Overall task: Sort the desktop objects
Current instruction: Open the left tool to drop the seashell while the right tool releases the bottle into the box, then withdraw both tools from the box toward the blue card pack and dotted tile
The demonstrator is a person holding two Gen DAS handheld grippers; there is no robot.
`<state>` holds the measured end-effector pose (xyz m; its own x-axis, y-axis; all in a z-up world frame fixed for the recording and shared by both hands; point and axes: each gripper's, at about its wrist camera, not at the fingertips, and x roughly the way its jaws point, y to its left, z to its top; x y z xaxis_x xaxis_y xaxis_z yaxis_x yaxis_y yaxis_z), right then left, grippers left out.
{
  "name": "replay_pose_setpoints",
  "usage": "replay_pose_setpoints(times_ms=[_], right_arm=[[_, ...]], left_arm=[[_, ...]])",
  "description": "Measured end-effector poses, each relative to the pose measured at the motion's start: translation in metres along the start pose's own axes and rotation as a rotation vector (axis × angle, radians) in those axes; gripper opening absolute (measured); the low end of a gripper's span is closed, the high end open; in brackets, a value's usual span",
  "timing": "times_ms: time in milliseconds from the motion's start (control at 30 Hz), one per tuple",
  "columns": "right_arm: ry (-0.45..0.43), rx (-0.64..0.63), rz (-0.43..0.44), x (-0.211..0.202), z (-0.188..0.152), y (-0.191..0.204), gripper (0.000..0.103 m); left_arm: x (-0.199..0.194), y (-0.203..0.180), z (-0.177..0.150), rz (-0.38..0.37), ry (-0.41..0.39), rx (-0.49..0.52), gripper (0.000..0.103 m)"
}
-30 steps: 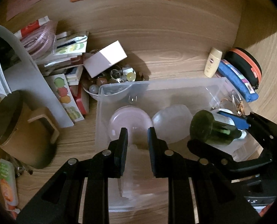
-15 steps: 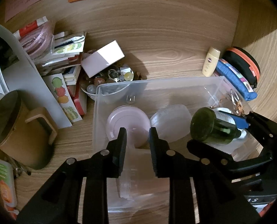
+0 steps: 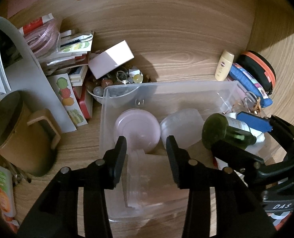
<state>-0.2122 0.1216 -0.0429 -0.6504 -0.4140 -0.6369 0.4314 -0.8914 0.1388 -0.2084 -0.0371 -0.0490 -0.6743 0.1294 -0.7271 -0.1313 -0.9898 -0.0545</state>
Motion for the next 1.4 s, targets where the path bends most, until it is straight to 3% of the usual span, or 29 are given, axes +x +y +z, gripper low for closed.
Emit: replay_pose_setpoints(times_ms=[233, 333, 633, 733, 867, 1033, 1133, 1400], right_arm=[[-0.031, 0.009, 0.007, -0.010, 0.003, 0.000, 0.084], [-0.044, -0.003, 0.008, -0.015, 0.004, 0.002, 0.086], [-0.045, -0.014, -0.003, -0.026, 0.005, 0.007, 0.091], [-0.038, 0.008, 0.009, -0.035, 0.003, 0.007, 0.092], [-0.054, 0.052, 0.017, -0.052, -0.003, 0.004, 0.102], [-0.074, 0.082, -0.016, -0.073, -0.011, 0.002, 0.103], [-0.080, 0.093, -0.028, -0.084, -0.019, 0.003, 0.103], [-0.087, 0.062, -0.062, -0.108, -0.041, 0.016, 0.103]], left_arm=[[-0.005, 0.001, 0.000, 0.000, -0.001, -0.013, 0.042], [-0.012, 0.001, 0.000, 0.015, -0.015, -0.021, 0.054], [-0.028, 0.003, -0.006, 0.018, -0.031, -0.026, 0.057], [-0.038, 0.003, -0.010, 0.035, -0.044, -0.023, 0.066], [-0.056, 0.003, -0.017, 0.044, -0.074, -0.025, 0.073], [-0.078, 0.001, -0.028, 0.063, -0.103, -0.026, 0.080], [-0.091, -0.001, -0.036, 0.078, -0.125, -0.026, 0.092], [-0.120, -0.005, -0.062, 0.114, -0.136, -0.035, 0.097]])
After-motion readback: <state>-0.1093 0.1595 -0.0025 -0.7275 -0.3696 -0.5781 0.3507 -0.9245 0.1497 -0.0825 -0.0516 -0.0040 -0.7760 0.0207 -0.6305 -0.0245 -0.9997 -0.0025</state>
